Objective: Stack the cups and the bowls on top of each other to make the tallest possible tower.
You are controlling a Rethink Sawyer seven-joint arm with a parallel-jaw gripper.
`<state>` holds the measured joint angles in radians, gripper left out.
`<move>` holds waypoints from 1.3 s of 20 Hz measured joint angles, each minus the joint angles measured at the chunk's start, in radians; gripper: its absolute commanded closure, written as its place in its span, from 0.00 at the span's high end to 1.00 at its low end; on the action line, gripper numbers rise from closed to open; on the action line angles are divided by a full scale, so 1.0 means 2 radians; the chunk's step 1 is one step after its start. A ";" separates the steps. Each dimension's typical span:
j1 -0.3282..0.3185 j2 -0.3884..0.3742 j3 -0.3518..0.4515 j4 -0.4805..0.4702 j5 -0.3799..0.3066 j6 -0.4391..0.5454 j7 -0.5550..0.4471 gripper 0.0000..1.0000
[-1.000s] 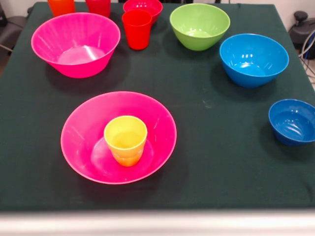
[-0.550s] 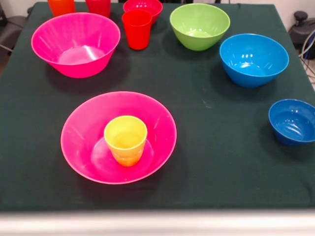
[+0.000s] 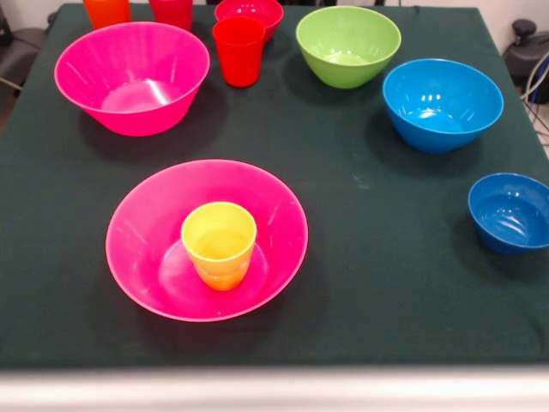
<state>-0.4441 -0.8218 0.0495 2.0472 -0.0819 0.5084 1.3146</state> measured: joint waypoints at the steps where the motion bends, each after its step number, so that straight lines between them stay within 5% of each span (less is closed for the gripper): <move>1: -0.002 0.000 0.000 0.005 0.000 -0.006 0.000 1.00; 26: -0.027 0.007 0.005 0.065 0.000 -0.120 0.000 1.00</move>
<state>-0.4975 -0.8081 0.0596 2.1768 -0.0813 0.2676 1.3146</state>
